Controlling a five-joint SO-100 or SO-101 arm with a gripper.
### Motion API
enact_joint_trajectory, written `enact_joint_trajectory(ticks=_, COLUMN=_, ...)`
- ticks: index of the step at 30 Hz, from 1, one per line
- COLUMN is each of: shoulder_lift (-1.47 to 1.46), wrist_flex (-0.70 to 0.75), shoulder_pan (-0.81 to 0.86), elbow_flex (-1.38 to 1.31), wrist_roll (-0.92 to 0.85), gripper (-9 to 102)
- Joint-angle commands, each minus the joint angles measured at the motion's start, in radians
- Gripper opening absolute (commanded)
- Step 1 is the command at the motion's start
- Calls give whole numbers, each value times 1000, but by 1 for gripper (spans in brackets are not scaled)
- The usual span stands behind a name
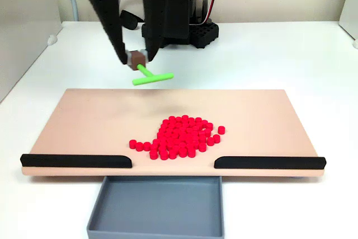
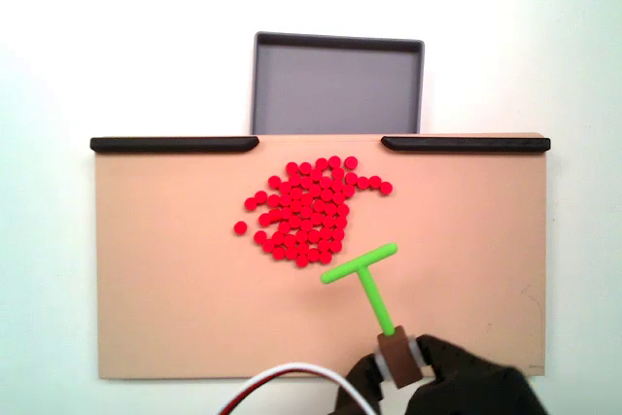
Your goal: Gather the right side granules
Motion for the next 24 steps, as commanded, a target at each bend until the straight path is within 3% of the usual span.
enact_joint_trajectory(ticks=1, shoulder_lift=103, wrist_flex=-5, shoulder_pan=-60, elbow_flex=43, wrist_roll=261, gripper=0)
enact_joint_trajectory(ticks=4, shoulder_lift=140, wrist_flex=-2, shoulder_pan=-106, elbow_flex=94, wrist_roll=422, gripper=0)
enact_joint_trajectory(ticks=12, shoulder_lift=141, wrist_flex=21, shoulder_pan=-187, elbow_flex=114, wrist_roll=614, gripper=0)
enact_joint_trajectory(ticks=24, shoulder_lift=199, wrist_flex=21, shoulder_pan=-175, elbow_flex=112, wrist_roll=629, gripper=0)
